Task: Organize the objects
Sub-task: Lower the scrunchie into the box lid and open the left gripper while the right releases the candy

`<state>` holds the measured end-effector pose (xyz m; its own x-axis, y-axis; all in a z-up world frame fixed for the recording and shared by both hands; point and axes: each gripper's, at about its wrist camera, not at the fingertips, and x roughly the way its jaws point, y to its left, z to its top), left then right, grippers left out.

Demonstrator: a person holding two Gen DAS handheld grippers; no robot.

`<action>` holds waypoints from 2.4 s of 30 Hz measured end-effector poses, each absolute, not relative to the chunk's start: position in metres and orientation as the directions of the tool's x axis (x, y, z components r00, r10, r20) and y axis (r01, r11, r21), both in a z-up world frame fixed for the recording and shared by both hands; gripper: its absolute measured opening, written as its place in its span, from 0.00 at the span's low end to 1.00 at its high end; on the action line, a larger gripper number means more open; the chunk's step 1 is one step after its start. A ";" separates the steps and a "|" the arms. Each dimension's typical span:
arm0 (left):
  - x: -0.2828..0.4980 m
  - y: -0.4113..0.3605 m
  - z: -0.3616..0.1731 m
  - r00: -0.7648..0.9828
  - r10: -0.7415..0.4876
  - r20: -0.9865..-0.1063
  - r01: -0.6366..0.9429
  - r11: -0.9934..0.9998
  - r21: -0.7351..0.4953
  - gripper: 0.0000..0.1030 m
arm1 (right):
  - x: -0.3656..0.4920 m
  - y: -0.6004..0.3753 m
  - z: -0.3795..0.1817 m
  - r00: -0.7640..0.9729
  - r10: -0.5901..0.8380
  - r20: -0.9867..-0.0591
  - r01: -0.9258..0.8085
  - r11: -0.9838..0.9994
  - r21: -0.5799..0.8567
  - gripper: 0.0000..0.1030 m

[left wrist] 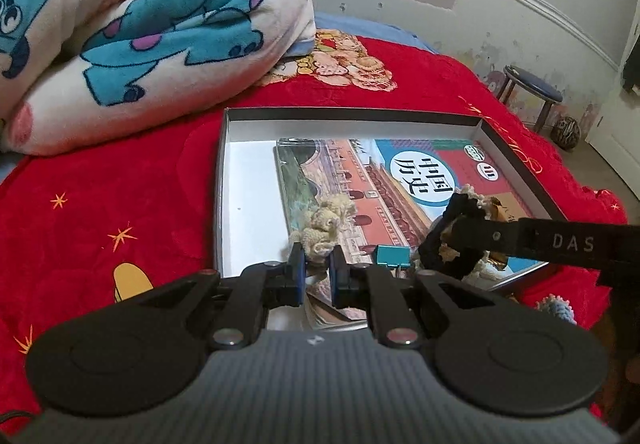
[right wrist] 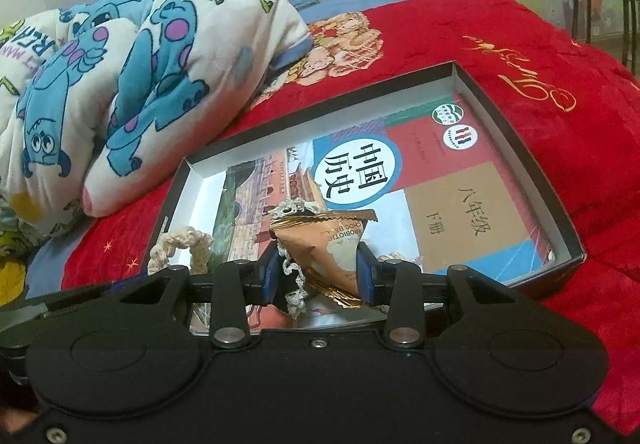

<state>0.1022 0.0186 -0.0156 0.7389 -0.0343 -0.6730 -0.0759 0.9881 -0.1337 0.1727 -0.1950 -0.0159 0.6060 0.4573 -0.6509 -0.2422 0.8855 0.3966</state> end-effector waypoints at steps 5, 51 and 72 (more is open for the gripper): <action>0.102 0.018 -0.015 0.744 -0.040 -0.666 -0.071 0.988 -0.138 0.16 | 0.173 -0.195 -0.016 0.607 0.455 -0.652 -0.239 0.886 0.397 0.36; 0.097 0.006 -0.023 0.737 -0.095 -0.669 -0.018 0.987 -0.160 0.34 | 0.166 -0.183 -0.021 0.595 0.409 -0.691 -0.236 0.912 0.336 0.37; 0.091 0.001 -0.014 0.788 -0.099 -0.607 0.013 0.989 -0.145 0.80 | 0.159 -0.186 -0.012 0.592 0.462 -0.660 -0.276 0.886 0.372 0.57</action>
